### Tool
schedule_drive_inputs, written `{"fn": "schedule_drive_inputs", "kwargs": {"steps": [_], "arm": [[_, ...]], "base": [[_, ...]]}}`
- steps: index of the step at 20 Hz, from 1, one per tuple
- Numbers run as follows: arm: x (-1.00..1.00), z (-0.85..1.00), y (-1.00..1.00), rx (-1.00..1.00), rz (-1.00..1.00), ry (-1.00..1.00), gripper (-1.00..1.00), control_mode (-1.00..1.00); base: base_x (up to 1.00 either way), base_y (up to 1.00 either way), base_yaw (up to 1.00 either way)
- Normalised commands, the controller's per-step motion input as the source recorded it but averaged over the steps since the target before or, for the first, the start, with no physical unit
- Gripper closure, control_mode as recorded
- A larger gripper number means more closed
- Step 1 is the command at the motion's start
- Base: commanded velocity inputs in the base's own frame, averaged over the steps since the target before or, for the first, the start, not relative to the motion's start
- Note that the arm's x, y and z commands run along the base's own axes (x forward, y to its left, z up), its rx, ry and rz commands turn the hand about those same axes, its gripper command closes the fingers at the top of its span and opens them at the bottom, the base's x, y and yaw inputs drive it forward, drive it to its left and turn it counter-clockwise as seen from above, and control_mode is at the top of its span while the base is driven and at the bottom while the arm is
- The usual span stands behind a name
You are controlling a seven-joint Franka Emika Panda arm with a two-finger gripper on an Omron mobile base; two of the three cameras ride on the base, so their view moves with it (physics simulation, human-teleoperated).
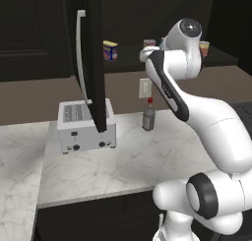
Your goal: Stack two cans on top of the other two cans in the cabinet.
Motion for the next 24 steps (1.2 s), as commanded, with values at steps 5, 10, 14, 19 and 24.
{"fn": "schedule_drive_inputs", "kwargs": {"steps": [5,10,14,19,24], "arm": [[0.27,0.00,0.00,0.00,0.15,0.00,-1.00,-1.00],[0.19,0.00,0.05,-0.03,0.07,-0.05,-1.00,-1.00],[0.31,0.00,0.13,-0.06,0.00,-0.06,-1.00,-1.00],[0.33,0.00,0.04,-0.01,0.00,0.00,-1.00,-1.00],[0.20,0.00,0.00,0.00,0.00,0.00,-1.00,-1.00]], "base": [[0.00,0.00,0.00],[0.00,0.00,0.00],[0.00,0.00,0.00],[0.00,0.00,0.00],[0.00,0.00,0.00]]}}
